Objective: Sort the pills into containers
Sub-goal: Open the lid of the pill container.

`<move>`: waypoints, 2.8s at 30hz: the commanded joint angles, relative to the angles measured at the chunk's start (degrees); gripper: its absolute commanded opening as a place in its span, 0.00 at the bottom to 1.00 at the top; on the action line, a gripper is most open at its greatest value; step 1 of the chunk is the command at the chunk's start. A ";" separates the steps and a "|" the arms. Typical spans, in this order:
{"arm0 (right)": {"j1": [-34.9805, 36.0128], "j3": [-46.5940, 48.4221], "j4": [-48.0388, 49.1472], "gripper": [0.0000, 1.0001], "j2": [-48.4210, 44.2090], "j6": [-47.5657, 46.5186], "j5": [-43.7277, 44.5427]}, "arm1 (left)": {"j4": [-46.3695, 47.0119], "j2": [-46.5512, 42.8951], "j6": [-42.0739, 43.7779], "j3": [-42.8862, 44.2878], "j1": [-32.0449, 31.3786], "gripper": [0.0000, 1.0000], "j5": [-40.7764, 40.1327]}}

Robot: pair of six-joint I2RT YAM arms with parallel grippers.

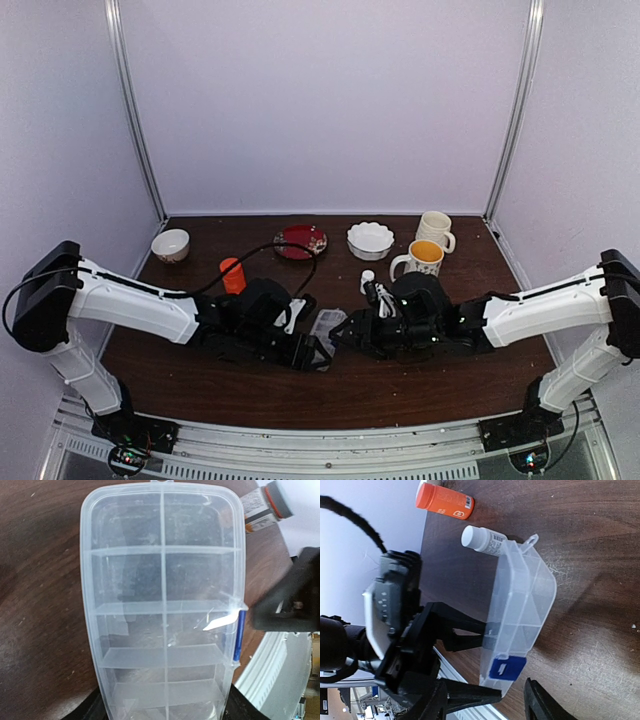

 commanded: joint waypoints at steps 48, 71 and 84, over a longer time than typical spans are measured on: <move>-0.20 2.47 2.89 0.26 7.92 2.41 1.65 | -20.08 -1.56 4.43 7.81 -5.67 0.47 -32.28; -1.01 -1.01 9.63 0.66 3.81 -0.58 1.20 | 9.64 -4.74 1.46 -4.56 0.55 0.48 0.56; -0.99 1.26 10.26 0.41 7.06 -0.19 -1.60 | 11.61 -3.25 2.34 -4.03 0.55 0.48 4.77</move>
